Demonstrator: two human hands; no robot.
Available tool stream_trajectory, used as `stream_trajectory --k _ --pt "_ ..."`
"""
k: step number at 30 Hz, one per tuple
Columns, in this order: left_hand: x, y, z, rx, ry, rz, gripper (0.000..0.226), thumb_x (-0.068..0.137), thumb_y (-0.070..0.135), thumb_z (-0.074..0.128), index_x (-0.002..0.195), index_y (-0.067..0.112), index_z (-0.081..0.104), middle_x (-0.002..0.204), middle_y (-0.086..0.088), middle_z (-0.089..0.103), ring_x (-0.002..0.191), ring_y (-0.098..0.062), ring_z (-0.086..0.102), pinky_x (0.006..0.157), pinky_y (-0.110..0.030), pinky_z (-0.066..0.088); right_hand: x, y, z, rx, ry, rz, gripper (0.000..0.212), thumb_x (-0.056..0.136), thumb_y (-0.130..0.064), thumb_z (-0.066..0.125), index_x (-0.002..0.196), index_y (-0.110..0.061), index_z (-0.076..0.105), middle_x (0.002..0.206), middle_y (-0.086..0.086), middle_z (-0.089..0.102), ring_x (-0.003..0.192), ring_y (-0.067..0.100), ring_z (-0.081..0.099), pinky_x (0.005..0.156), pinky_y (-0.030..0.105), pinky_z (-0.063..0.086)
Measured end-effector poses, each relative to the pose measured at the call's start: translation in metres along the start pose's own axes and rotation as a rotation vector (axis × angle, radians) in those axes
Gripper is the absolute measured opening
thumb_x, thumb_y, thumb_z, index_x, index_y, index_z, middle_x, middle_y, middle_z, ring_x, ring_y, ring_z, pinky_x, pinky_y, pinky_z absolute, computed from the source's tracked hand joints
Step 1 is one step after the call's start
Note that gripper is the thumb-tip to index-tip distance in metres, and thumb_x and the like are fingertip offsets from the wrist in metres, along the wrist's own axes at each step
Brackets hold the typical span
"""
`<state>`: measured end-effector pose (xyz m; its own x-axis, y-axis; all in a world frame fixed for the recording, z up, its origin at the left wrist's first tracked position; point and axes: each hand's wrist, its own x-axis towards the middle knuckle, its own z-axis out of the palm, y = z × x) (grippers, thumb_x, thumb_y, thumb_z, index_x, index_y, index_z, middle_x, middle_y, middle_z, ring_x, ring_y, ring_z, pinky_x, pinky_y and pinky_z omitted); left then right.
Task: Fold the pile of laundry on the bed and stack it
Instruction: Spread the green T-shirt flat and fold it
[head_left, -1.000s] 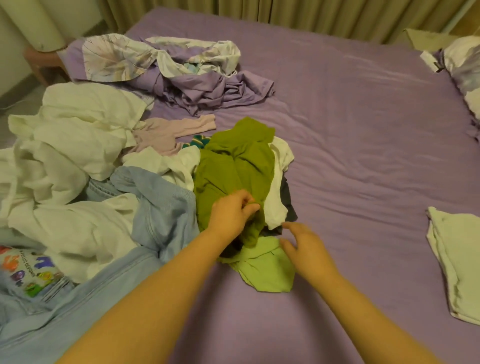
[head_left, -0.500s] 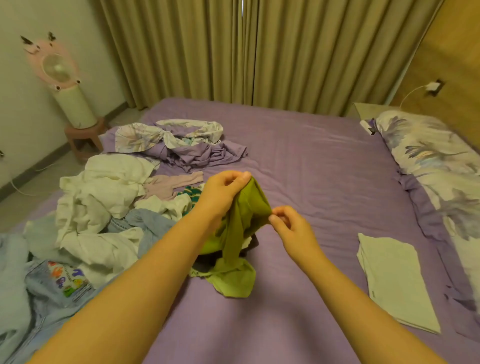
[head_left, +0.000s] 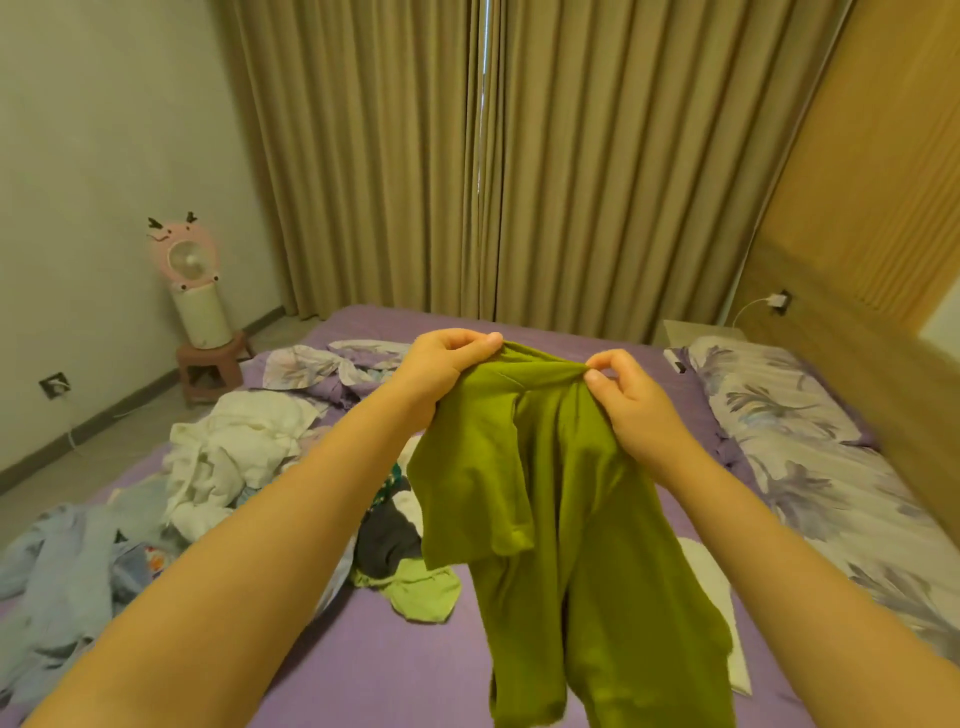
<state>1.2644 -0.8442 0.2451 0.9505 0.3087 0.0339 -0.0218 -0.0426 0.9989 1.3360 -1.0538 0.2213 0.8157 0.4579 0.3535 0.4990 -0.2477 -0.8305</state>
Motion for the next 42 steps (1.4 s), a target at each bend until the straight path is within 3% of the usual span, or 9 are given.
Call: stream_trajectory --k 6,14,19,24,25,28,31,37,42 --pt "-0.025 0.027 0.006 0.162 -0.072 0.029 0.023 0.076 0.049 0.070 0.073 0.027 0.076 0.077 0.000 0.074 0.068 -0.011 0.071 0.054 -0.021 0.053 -0.009 -0.034 -0.045 -0.043 -0.041 -0.097 0.016 0.097 -0.021 0.050 0.086 -0.032 0.056 0.077 -0.007 0.060 0.066 -0.004 0.052 0.061 0.011 0.040" --pt "-0.030 0.053 -0.023 0.385 -0.177 0.068 0.038 0.064 0.064 0.066 0.071 0.027 0.074 0.073 0.001 0.067 0.071 -0.012 0.061 0.065 -0.022 0.048 -0.008 -0.065 -0.069 -0.014 -0.033 -0.112 0.013 0.095 -0.022 0.055 0.087 -0.030 0.062 0.079 -0.013 0.061 0.074 0.003 0.054 0.071 0.023 0.042" --pt "-0.029 0.076 -0.050 0.394 -0.276 0.082 0.023 0.087 0.034 0.064 0.070 0.020 0.070 0.067 0.005 0.063 0.068 -0.006 0.060 0.073 -0.027 0.045 -0.009 -0.070 -0.073 0.170 0.054 -0.036 0.017 0.092 -0.010 0.057 0.083 -0.020 0.066 0.073 -0.006 0.064 0.067 0.004 0.057 0.059 0.016 0.042" --pt "-0.035 0.095 -0.034 0.207 -0.341 0.077 0.013 0.087 0.024 0.067 0.076 0.019 0.070 0.072 0.000 0.068 0.067 -0.011 0.066 0.058 -0.022 0.052 -0.006 -0.068 -0.053 0.166 0.157 0.069 0.013 0.094 -0.012 0.055 0.087 -0.020 0.062 0.095 0.002 0.068 0.092 0.017 0.062 0.073 0.025 0.049" --pt "-0.035 0.098 -0.026 0.212 -0.322 0.088 0.011 0.086 0.025 0.069 0.076 0.019 0.070 0.074 -0.001 0.069 0.068 -0.013 0.067 0.060 -0.023 0.053 -0.005 -0.074 -0.042 0.178 0.111 0.051 0.004 0.092 -0.020 0.059 0.091 -0.023 0.062 0.102 0.001 0.069 0.096 0.014 0.062 0.075 0.024 0.048" --pt "-0.033 0.103 -0.009 0.256 -0.261 0.141 0.010 0.082 0.025 0.073 0.076 0.017 0.072 0.076 -0.007 0.068 0.072 -0.020 0.063 0.067 -0.030 0.049 -0.006 -0.089 -0.003 0.267 -0.136 0.003 0.042 0.078 -0.041 0.073 0.114 -0.035 0.052 0.114 -0.013 0.067 0.106 -0.001 0.061 0.079 0.016 0.050" --pt "-0.032 0.100 -0.016 0.322 -0.269 0.175 0.012 0.083 0.026 0.073 0.079 0.015 0.072 0.073 -0.002 0.070 0.067 -0.013 0.067 0.064 -0.027 0.056 -0.007 -0.093 0.025 0.176 -0.109 -0.045 0.018 0.087 -0.014 0.065 0.099 -0.027 0.064 0.094 -0.008 0.072 0.089 0.008 0.066 0.072 0.023 0.052" --pt "-0.037 0.066 -0.065 0.748 -0.516 -0.066 0.027 0.079 0.032 0.077 0.098 0.015 0.071 0.098 -0.005 0.073 0.090 -0.020 0.071 0.081 -0.032 0.058 -0.008 -0.100 0.026 0.421 0.067 0.124 0.029 0.092 0.005 0.047 0.088 -0.017 0.065 0.077 0.001 0.067 0.065 0.009 0.063 0.058 0.023 0.052" --pt "-0.047 0.044 -0.103 0.272 -0.524 -0.025 0.025 0.081 0.029 0.067 0.095 0.009 0.069 0.092 -0.006 0.072 0.089 -0.020 0.067 0.088 -0.035 0.054 -0.016 -0.094 0.014 0.392 0.104 0.211 0.023 0.093 0.003 0.050 0.091 -0.018 0.059 0.083 0.006 0.060 0.064 0.014 0.056 0.051 0.024 0.047"
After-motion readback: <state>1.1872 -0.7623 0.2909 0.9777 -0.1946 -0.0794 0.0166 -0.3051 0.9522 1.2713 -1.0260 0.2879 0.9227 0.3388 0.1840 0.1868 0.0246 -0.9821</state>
